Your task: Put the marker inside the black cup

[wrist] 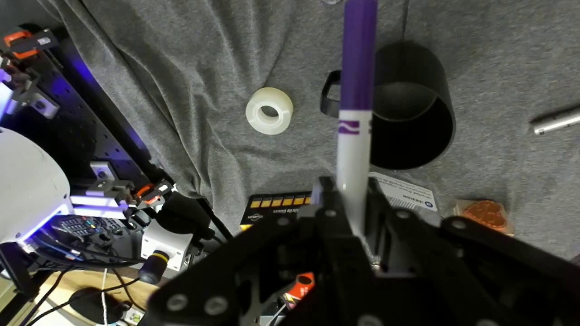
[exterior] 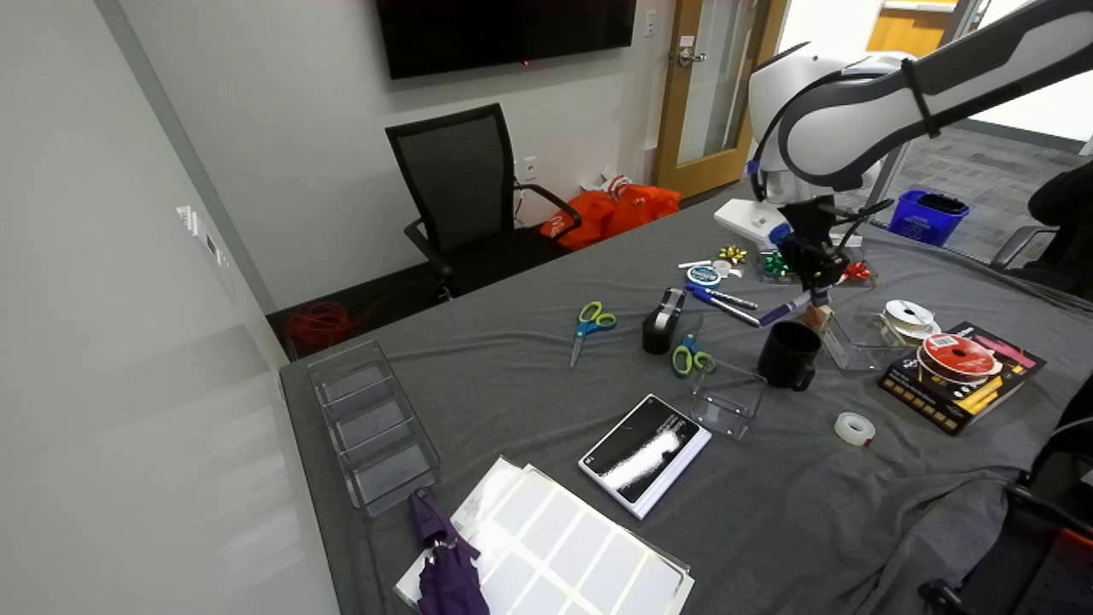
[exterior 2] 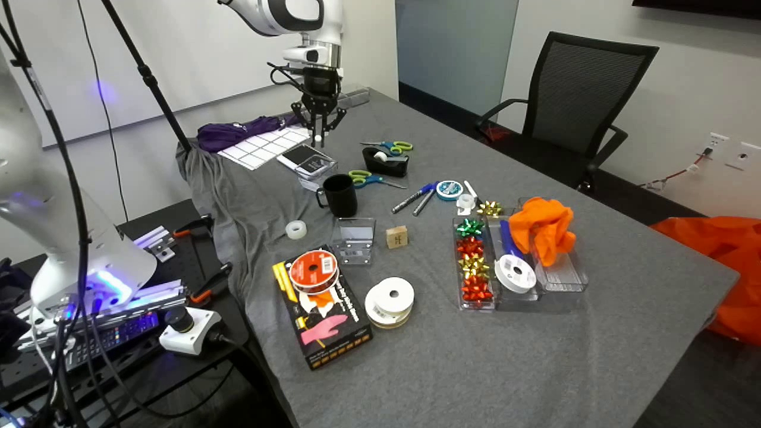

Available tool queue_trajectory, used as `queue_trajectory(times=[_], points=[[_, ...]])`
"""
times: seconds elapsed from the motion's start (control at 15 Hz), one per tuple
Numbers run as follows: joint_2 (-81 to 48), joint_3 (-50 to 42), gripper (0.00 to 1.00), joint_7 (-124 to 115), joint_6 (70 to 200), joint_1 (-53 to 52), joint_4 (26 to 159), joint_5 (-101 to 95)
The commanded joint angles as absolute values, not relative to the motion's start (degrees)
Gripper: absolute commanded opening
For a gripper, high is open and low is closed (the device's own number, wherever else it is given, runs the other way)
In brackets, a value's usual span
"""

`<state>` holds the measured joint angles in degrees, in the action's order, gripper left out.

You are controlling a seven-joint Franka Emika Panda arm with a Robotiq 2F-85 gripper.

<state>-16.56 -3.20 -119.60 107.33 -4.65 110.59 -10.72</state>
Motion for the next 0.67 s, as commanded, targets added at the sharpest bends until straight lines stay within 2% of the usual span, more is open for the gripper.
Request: queue_trajectory(times=[0.0, 0.6], points=[[-17.6, -3.4, 0.04, -121.2, 105.1, -4.9, 109.2, -11.5], [-21.9, -5.4, 0.04, -131.8, 92.3, -4.7, 101.2, -15.9]])
